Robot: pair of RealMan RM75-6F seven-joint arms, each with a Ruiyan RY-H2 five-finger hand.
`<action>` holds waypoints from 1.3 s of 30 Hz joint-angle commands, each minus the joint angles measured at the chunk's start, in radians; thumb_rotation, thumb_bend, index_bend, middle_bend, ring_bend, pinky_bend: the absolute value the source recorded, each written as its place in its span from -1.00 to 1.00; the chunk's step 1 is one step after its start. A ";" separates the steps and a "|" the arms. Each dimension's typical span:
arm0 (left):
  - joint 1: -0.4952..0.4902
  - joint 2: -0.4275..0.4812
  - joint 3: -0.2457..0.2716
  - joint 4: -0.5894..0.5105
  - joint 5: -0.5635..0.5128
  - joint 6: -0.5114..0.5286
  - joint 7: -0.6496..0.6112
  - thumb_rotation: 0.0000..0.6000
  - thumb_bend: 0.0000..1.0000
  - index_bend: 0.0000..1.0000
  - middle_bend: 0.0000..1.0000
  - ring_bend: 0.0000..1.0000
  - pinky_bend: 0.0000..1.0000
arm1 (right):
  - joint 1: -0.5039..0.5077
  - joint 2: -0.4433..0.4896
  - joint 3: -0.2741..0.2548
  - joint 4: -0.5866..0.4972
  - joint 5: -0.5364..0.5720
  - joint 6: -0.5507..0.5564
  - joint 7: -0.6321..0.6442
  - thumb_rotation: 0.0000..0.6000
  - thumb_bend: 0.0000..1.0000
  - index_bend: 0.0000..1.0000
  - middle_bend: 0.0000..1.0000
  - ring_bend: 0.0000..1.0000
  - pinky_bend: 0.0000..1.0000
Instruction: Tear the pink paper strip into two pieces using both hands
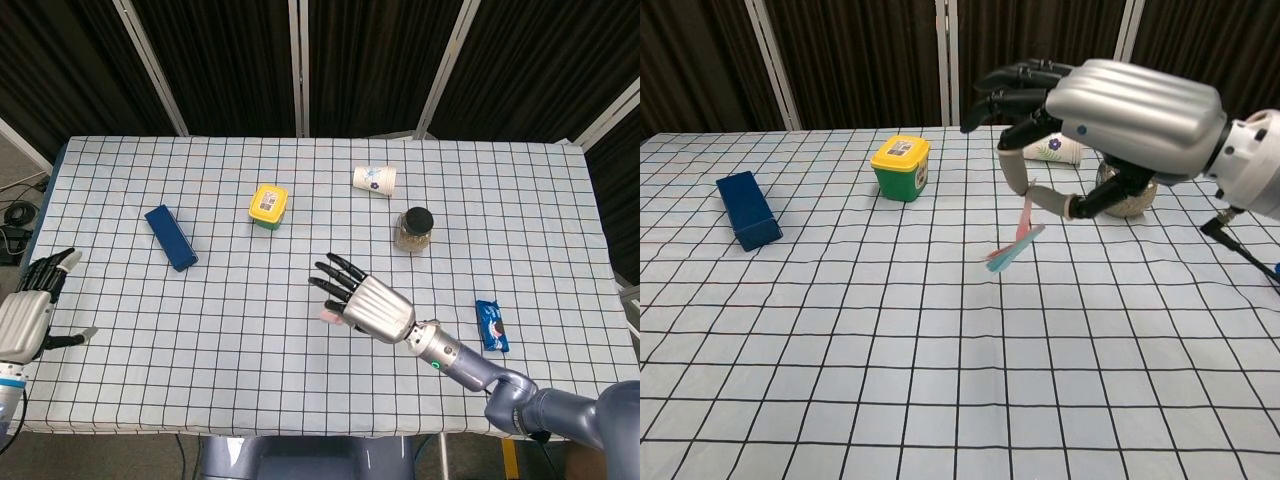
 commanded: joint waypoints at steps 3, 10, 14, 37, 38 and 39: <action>-0.072 -0.054 -0.036 -0.015 -0.022 -0.083 -0.026 1.00 -1.00 -0.58 -1.00 -1.00 -1.00 | 0.030 0.064 0.068 -0.108 0.043 -0.047 -0.084 1.00 -0.14 0.35 -0.59 -1.00 -1.00; -0.212 -0.165 -0.101 0.008 -0.105 -0.265 -0.086 1.00 -1.00 -0.32 -1.00 -1.00 -1.00 | 0.051 0.088 0.140 -0.214 0.137 -0.119 -0.165 1.00 -0.14 0.35 -0.59 -1.00 -1.00; -0.293 -0.252 -0.136 0.028 -0.150 -0.340 -0.078 1.00 -1.00 -0.29 -1.00 -1.00 -1.00 | 0.054 0.083 0.188 -0.283 0.243 -0.172 -0.229 1.00 -0.14 0.36 -0.59 -1.00 -1.00; -0.560 -0.468 -0.265 0.032 -0.467 -0.433 0.169 1.00 -1.00 -0.15 -1.00 -1.00 -1.00 | 0.057 0.089 0.251 -0.430 0.469 -0.257 -0.420 1.00 -0.12 0.37 -0.58 -1.00 -1.00; -0.567 -0.471 -0.269 0.029 -0.480 -0.433 0.175 1.00 -1.00 -0.15 -1.00 -1.00 -1.00 | 0.057 0.089 0.252 -0.433 0.472 -0.258 -0.422 1.00 -0.12 0.37 -0.58 -1.00 -1.00; -0.574 -0.475 -0.272 0.027 -0.492 -0.432 0.183 1.00 -1.00 -0.15 -1.00 -1.00 -1.00 | 0.058 0.088 0.253 -0.435 0.476 -0.258 -0.425 1.00 -0.12 0.37 -0.58 -1.00 -1.00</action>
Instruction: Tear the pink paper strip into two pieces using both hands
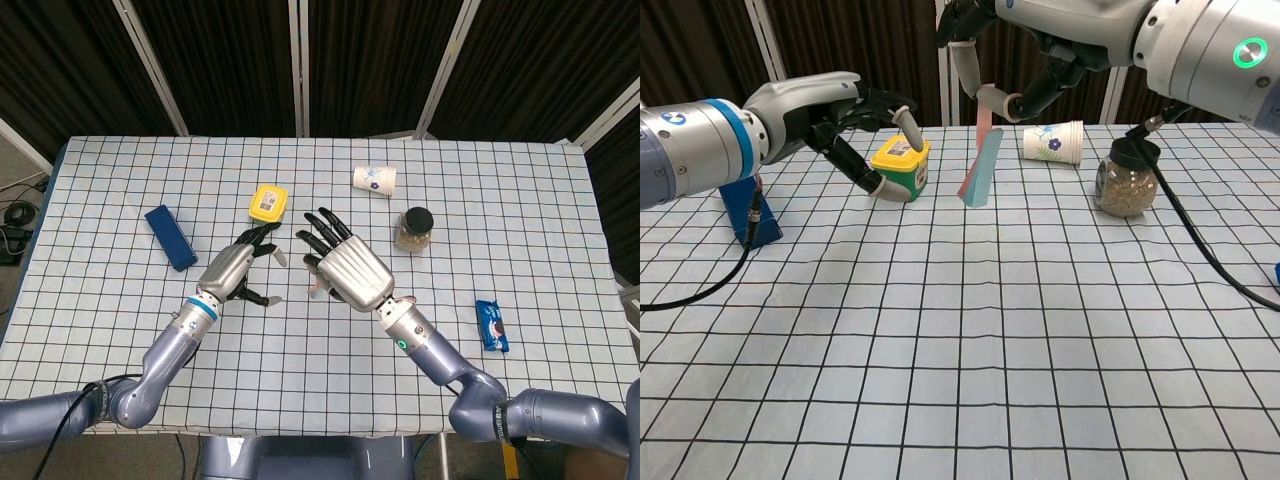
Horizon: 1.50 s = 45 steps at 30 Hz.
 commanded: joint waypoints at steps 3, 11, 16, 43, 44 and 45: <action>-0.044 -0.023 -0.017 -0.015 -0.076 0.005 0.040 1.00 -1.00 -0.13 -1.00 -1.00 -1.00 | 0.003 -0.004 0.006 -0.012 0.016 -0.001 -0.014 1.00 -0.12 0.37 -0.58 -1.00 -1.00; -0.077 -0.055 -0.015 -0.017 -0.156 0.019 0.064 1.00 -0.91 -0.08 -1.00 -1.00 -1.00 | 0.004 -0.007 0.011 -0.021 0.032 0.001 -0.022 1.00 -0.12 0.38 -0.58 -1.00 -1.00; -0.086 -0.076 -0.014 -0.016 -0.180 0.035 0.059 1.00 -0.89 -0.06 -1.00 -1.00 -1.00 | 0.000 -0.005 0.006 -0.024 0.030 0.004 -0.016 1.00 -0.12 0.38 -0.58 -1.00 -1.00; -0.120 -0.107 -0.009 -0.027 -0.238 0.069 0.060 1.00 -0.06 0.23 -1.00 -1.00 -1.00 | -0.006 0.018 -0.001 -0.052 0.011 0.013 -0.007 1.00 -0.12 0.38 -0.57 -1.00 -1.00; -0.121 -0.108 -0.009 -0.027 -0.240 0.071 0.061 1.00 -0.05 0.26 -1.00 -1.00 -1.00 | -0.006 0.018 -0.001 -0.052 0.010 0.013 -0.006 1.00 -0.12 0.38 -0.57 -1.00 -1.00; -0.122 -0.110 -0.008 -0.026 -0.244 0.073 0.062 1.00 -0.05 0.29 -1.00 -1.00 -1.00 | -0.006 0.019 -0.002 -0.053 0.009 0.014 -0.006 1.00 -0.12 0.38 -0.57 -1.00 -1.00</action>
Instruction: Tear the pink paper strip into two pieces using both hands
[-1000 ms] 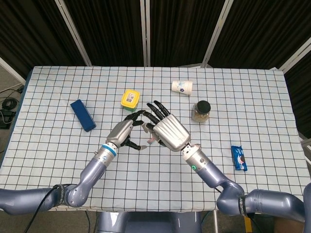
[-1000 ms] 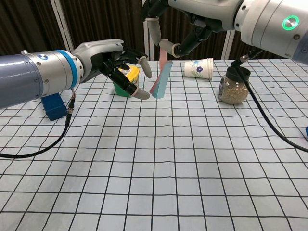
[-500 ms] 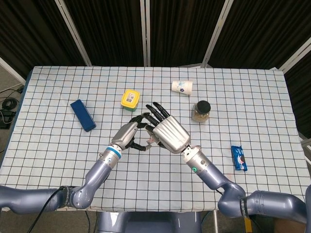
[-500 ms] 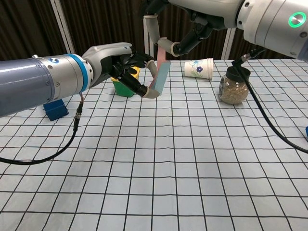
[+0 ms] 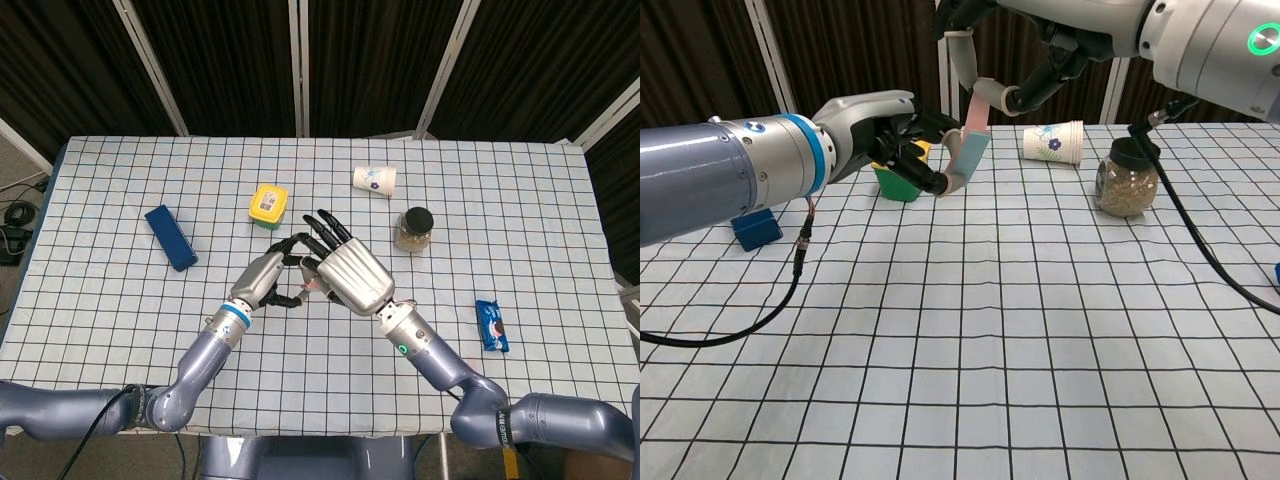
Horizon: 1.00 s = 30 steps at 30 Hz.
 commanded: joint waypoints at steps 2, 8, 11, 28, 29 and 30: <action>-0.003 -0.004 0.001 0.001 -0.010 0.005 0.002 1.00 -0.05 0.36 -1.00 -1.00 -1.00 | -0.001 0.002 -0.001 -0.001 -0.002 0.001 0.001 1.00 -0.12 0.39 -0.57 -1.00 -1.00; -0.006 -0.008 -0.001 -0.004 -0.021 0.012 0.001 1.00 -0.03 0.51 -1.00 -1.00 -1.00 | -0.004 0.008 -0.002 -0.003 -0.003 0.003 0.004 1.00 -0.12 0.39 -0.57 -1.00 -1.00; -0.007 -0.006 0.000 -0.005 -0.023 0.016 0.003 1.00 -0.02 0.55 -1.00 -1.00 -1.00 | -0.007 0.010 -0.003 -0.003 -0.005 0.005 0.008 1.00 -0.12 0.39 -0.57 -1.00 -1.00; 0.033 0.025 0.036 0.036 -0.018 0.004 -0.036 1.00 -0.02 0.57 -1.00 -1.00 -1.00 | -0.043 0.079 -0.012 0.022 -0.047 0.038 0.056 1.00 -0.12 0.39 -0.57 -1.00 -1.00; 0.036 0.027 0.038 0.038 -0.015 0.002 -0.038 1.00 -0.02 0.57 -1.00 -1.00 -1.00 | -0.046 0.084 -0.014 0.024 -0.050 0.040 0.059 1.00 -0.12 0.39 -0.57 -1.00 -1.00; 0.041 0.031 0.042 0.041 -0.010 0.001 -0.043 1.00 -0.02 0.57 -1.00 -1.00 -1.00 | -0.050 0.091 -0.016 0.026 -0.055 0.042 0.064 1.00 -0.12 0.39 -0.57 -1.00 -1.00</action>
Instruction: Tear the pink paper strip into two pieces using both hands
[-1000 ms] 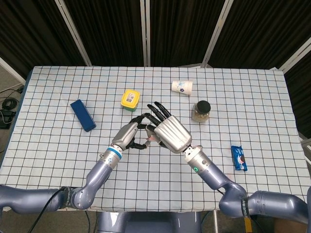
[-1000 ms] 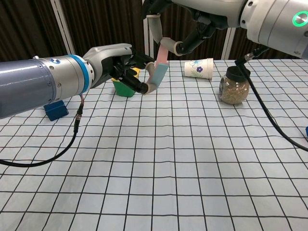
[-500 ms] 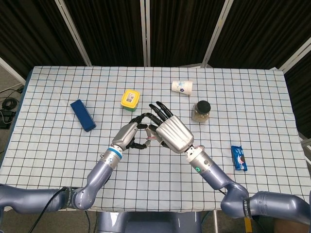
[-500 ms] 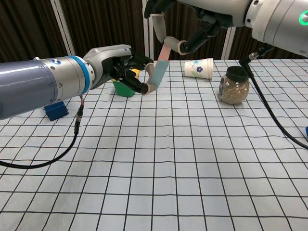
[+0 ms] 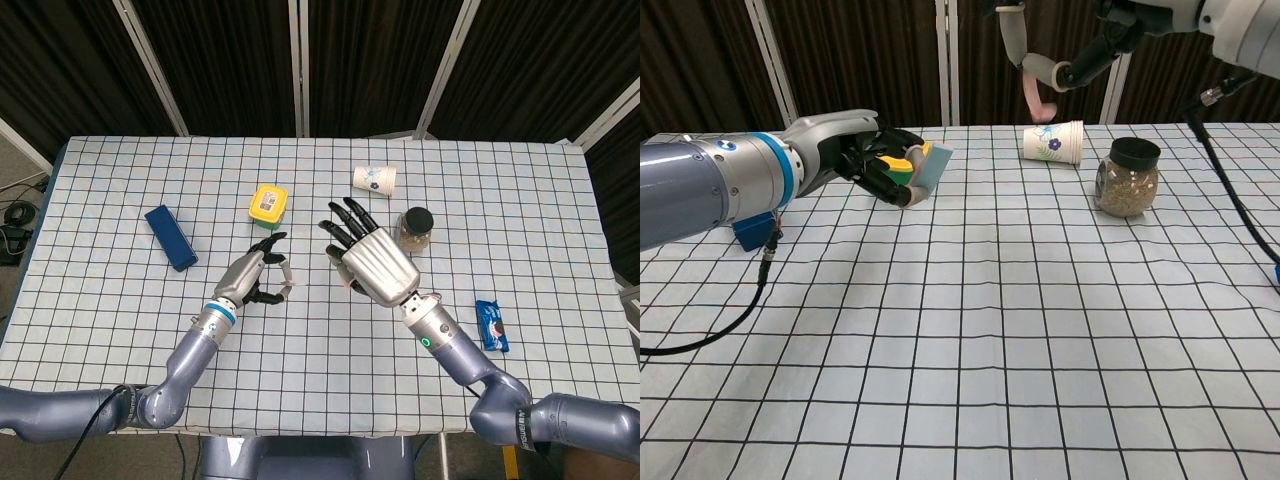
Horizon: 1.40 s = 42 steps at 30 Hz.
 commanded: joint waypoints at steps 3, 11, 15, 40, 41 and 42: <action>0.022 0.018 0.022 0.018 0.024 -0.001 -0.011 1.00 -0.02 0.57 -1.00 -1.00 -1.00 | -0.020 0.030 -0.010 0.015 -0.021 0.015 0.020 1.00 -0.12 0.39 -0.57 -1.00 -1.00; 0.080 0.066 0.090 0.066 0.119 0.018 -0.019 1.00 -0.05 0.50 -1.00 -1.00 -1.00 | -0.068 0.061 -0.062 0.054 -0.049 0.026 0.081 1.00 -0.12 0.39 -0.56 -1.00 -1.00; 0.119 0.095 0.138 0.089 0.197 0.034 -0.029 1.00 -0.77 -0.48 -1.00 -1.00 -1.00 | -0.094 0.044 -0.103 0.091 -0.061 0.023 0.117 1.00 -0.12 0.35 -0.56 -1.00 -1.00; 0.420 0.482 0.209 -0.050 0.583 0.306 -0.272 1.00 -1.00 -1.00 -1.00 -1.00 -1.00 | -0.369 0.243 -0.227 -0.015 -0.109 0.247 0.197 1.00 -1.00 -0.96 -1.00 -1.00 -1.00; 0.456 0.506 0.226 -0.063 0.605 0.357 -0.259 1.00 -1.00 -1.00 -1.00 -1.00 -1.00 | -0.408 0.256 -0.234 -0.016 -0.102 0.293 0.203 1.00 -1.00 -0.98 -1.00 -1.00 -1.00; 0.489 0.524 0.243 -0.075 0.628 0.398 -0.251 1.00 -1.00 -1.00 -1.00 -1.00 -1.00 | -0.437 0.266 -0.242 -0.014 -0.107 0.325 0.210 1.00 -1.00 -0.99 -1.00 -1.00 -1.00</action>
